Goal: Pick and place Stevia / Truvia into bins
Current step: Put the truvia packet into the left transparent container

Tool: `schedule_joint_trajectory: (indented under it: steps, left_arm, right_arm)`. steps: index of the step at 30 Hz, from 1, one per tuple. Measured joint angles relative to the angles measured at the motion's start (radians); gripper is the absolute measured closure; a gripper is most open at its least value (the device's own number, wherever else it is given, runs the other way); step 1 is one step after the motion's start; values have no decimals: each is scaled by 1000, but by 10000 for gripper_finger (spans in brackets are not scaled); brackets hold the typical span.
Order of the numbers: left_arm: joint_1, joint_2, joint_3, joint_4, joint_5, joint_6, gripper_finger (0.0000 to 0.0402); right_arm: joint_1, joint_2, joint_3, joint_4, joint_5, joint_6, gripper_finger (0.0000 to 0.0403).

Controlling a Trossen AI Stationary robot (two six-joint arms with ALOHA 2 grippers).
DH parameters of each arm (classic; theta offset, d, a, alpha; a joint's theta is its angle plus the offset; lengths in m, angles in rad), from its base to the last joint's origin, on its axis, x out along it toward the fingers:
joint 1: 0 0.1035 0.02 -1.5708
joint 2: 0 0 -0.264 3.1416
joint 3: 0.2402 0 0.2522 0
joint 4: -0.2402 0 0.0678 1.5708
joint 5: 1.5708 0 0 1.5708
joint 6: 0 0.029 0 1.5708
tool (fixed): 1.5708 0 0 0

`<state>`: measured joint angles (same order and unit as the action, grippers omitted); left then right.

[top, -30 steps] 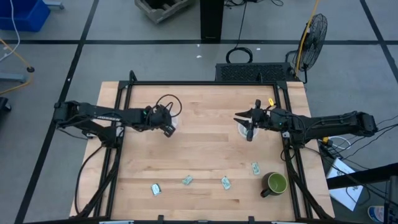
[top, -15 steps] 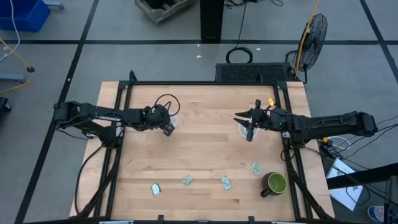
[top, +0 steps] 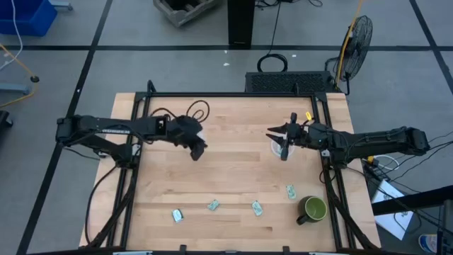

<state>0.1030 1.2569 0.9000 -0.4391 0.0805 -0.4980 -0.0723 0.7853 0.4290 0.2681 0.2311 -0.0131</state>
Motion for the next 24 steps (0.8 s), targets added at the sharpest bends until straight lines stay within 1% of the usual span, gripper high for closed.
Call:
schedule_joint_trajectory:
  steps: [3,5,6,10,15,19,22,24]
  left_arm:
    - [-86,-22,9,-36,129,-16,282]
    - [-172,-27,11,-58,152,-37,282]
    - [-221,-27,9,-82,147,-53,282]
    - [-436,-4,-6,-110,43,-182,282]
    - [-679,51,-47,-109,-54,-334,282]
    - [-804,114,-77,-39,-109,-484,282]
    - [-859,169,-101,42,-111,-594,282]
    - [-877,205,-106,41,-118,-637,282]
  right_arm:
    - [0,0,0,5,0,-2,307]
    - [0,0,0,4,0,-3,307]
    - [0,0,0,4,0,-3,307]
    - [0,0,0,-4,0,-3,307]
    - [0,0,0,-14,0,-3,307]
    - [0,0,0,-18,0,1,307]
    - [0,1,0,-18,0,6,307]
    - [0,0,0,-18,0,7,307]
